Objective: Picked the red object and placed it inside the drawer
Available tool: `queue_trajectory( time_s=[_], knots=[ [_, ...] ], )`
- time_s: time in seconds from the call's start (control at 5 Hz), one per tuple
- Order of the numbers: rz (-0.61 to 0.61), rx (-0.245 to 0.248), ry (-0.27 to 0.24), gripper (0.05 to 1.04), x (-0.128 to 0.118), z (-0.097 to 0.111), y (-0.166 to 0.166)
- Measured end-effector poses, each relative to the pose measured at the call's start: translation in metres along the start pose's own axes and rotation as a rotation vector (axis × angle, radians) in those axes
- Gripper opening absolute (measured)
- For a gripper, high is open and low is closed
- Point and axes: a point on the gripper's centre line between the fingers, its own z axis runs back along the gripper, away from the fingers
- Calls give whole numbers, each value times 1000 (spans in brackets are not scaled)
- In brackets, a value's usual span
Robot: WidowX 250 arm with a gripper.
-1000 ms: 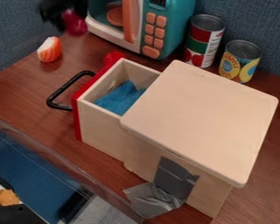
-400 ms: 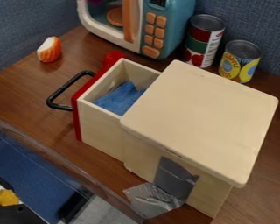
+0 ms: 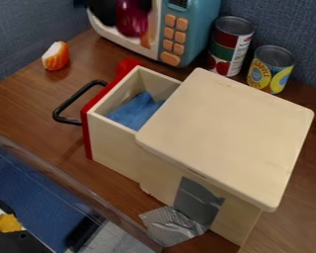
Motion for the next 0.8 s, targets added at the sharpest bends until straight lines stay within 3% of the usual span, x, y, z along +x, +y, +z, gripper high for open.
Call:
queue_trajectory(
  time_s=[0.2, 0.4, 0.8],
  knots=[
    [-80, -12, 23, 741, -33, 5, 3],
    [-124, 7, 38, 741, -51, -4, 17],
    [-135, 44, 42, 741, -49, -26, 25]
  ],
)
